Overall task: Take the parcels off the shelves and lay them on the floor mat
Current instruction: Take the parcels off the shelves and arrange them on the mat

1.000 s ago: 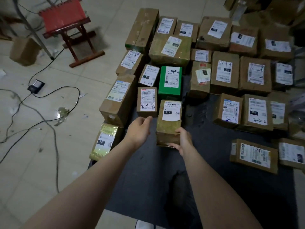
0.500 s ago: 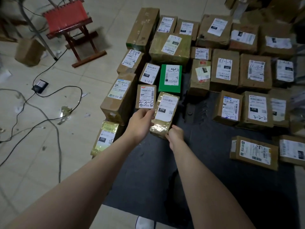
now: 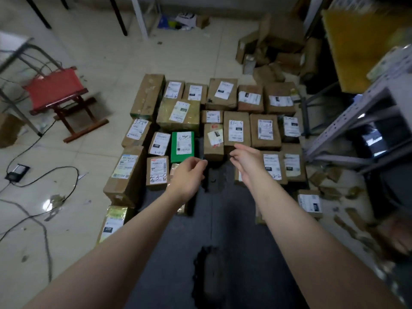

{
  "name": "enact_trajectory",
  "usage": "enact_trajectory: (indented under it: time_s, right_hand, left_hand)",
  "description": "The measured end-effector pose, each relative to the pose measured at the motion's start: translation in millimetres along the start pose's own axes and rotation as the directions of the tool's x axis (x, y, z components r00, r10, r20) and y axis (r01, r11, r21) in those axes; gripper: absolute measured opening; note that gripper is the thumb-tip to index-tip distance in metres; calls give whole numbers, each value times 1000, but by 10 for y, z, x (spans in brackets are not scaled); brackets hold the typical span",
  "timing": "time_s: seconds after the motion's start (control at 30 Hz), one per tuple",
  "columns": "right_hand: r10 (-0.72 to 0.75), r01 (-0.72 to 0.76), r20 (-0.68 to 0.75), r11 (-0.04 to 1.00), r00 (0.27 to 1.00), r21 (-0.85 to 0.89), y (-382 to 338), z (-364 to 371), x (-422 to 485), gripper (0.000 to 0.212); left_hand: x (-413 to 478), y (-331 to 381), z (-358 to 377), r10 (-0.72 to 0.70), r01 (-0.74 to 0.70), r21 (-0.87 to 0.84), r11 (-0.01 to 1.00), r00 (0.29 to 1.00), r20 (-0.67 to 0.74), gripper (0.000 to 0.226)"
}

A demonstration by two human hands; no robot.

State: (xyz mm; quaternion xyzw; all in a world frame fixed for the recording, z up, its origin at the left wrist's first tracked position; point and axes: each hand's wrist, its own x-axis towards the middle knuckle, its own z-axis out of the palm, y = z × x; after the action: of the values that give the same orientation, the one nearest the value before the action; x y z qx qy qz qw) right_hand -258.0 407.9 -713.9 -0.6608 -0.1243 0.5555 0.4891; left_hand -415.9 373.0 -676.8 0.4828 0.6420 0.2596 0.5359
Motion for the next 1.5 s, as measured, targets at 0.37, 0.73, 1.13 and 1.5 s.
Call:
enact_trajectory:
  time_s: [0.37, 0.73, 1.13, 1.5]
  right_hand:
    - [-450, 434, -128, 890, 884, -139, -2357, -1390, -1533, 33]
    - [-761, 648, -89, 601, 642, -467, -3668, -2394, -3273, 31]
    - [-752, 672, -356, 658, 556, -340, -4587, -3333, -4048, 34]
    - [-719, 539, -585, 683, 375, -494, -5207, -4159, -4025, 48]
  left_hand:
    - [-900, 2500, 1059, 329, -341, 3, 940, 911, 247, 22]
    - [-2262, 4484, 1745, 589, -566, -190, 802, 697, 409, 18]
    - [-3023, 5524, 2347, 443, -356, -280, 892, 811, 382, 58]
    - [-2899, 5882, 2846, 574, -586, 145, 797, 810, 121, 71]
